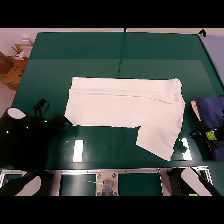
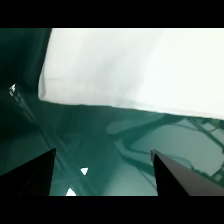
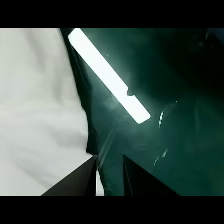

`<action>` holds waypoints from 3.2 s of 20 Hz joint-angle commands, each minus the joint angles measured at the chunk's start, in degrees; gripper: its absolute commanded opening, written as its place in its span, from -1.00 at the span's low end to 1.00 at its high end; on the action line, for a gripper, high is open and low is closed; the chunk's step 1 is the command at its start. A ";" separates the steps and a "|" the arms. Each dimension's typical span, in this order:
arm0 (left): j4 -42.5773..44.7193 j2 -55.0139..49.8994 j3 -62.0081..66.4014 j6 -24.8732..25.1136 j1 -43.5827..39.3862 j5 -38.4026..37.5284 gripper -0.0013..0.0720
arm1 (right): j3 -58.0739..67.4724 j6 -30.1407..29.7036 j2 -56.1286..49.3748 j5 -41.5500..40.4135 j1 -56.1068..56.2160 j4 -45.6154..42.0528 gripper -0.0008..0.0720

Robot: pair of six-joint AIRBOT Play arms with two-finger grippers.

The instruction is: Fold the shirts.

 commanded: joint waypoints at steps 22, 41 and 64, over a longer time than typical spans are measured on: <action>-23.96 -3.98 -7.17 2.99 -17.05 35.36 -0.91 | -8.50 -0.48 -3.26 -4.31 -2.23 4.15 0.01; -22.45 -3.91 -5.11 4.76 -15.26 26.84 -0.91 | -10.51 -8.66 -8.81 -1.33 0.13 18.18 -0.93; 13.40 6.86 12.24 -8.66 -7.93 -6.19 -0.91 | 9.44 -3.39 -5.62 2.73 5.20 26.71 -0.93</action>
